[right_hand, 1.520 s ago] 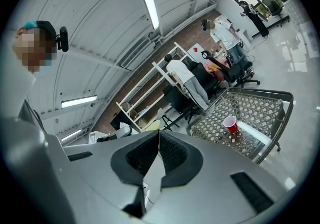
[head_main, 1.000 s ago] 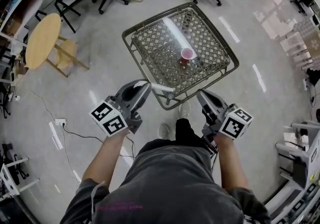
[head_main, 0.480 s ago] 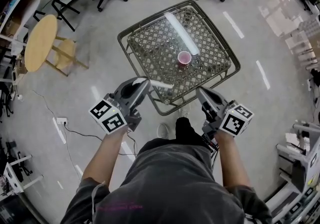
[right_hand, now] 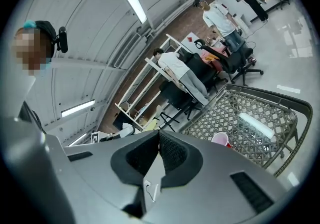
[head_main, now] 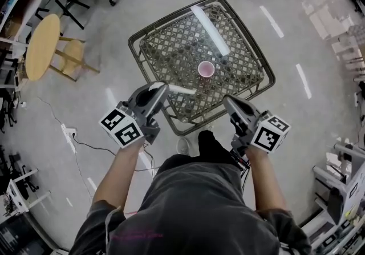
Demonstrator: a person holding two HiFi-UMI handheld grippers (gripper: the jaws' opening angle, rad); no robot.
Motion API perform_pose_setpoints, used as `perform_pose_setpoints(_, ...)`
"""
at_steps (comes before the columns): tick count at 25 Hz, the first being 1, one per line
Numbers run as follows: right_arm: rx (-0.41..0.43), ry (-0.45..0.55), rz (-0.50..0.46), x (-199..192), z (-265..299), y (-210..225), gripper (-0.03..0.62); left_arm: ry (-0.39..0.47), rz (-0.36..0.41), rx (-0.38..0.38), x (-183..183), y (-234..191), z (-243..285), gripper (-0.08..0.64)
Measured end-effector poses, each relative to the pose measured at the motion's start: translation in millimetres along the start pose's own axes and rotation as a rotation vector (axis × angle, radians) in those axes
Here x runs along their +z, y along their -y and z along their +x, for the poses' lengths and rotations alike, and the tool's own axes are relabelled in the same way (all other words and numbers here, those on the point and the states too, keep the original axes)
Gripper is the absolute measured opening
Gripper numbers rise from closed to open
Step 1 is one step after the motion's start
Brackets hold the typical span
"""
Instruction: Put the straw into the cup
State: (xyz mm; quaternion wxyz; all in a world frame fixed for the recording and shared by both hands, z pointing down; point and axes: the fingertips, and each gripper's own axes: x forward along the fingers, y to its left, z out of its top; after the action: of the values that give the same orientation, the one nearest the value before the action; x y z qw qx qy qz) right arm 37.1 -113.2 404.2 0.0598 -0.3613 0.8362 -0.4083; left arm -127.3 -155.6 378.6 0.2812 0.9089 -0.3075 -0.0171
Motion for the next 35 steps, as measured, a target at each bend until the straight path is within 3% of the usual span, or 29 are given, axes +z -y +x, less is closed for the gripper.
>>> perform_pose_setpoints(10,0.001,-0.04,0.03,25,10,43,0.014,-0.039,-0.019,0.035,-9,-28,54,0.051)
perform_pose_setpoints(35,-0.031,-0.122,0.118,43,16,121,0.014,-0.168,-0.058,0.091,-64,-99,152,0.051)
